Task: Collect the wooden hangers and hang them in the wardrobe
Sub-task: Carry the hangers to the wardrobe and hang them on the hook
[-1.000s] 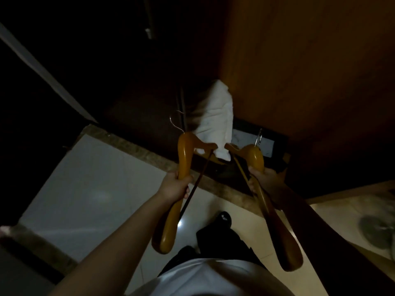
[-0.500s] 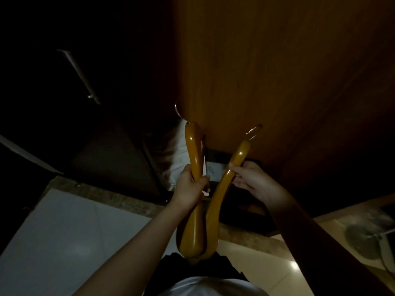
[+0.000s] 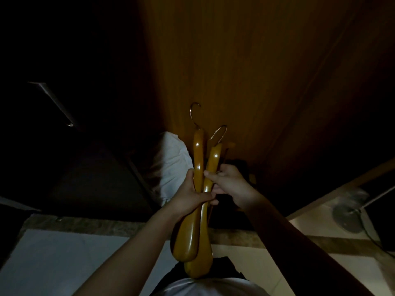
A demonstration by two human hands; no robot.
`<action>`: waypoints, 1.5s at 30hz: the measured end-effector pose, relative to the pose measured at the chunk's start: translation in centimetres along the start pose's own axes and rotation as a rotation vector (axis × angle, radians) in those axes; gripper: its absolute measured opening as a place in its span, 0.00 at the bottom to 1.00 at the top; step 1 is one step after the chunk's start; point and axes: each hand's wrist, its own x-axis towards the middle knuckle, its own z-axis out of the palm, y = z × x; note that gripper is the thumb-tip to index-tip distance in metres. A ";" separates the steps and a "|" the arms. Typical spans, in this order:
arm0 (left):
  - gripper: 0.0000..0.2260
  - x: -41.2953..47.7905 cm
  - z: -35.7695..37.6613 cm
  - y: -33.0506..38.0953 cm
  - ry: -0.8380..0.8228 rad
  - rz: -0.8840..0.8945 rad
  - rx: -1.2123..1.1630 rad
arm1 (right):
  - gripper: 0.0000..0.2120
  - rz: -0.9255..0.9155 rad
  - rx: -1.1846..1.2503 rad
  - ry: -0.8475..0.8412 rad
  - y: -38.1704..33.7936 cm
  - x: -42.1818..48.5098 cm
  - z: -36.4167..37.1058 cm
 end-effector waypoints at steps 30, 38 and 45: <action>0.21 -4.3 1.8 3.4 0.026 -0.009 -0.081 | 0.21 -0.655 -1.076 0.132 -1.7 -3.6 -11.5; 0.17 -3.3 9.4 4.1 0.259 0.096 -0.232 | 0.19 -0.676 -1.297 0.319 -0.6 -4.4 -18.9; 0.11 -3.0 15.4 7.3 0.448 0.393 -0.246 | 0.22 -0.720 -1.166 0.397 -5.6 -4.8 -21.6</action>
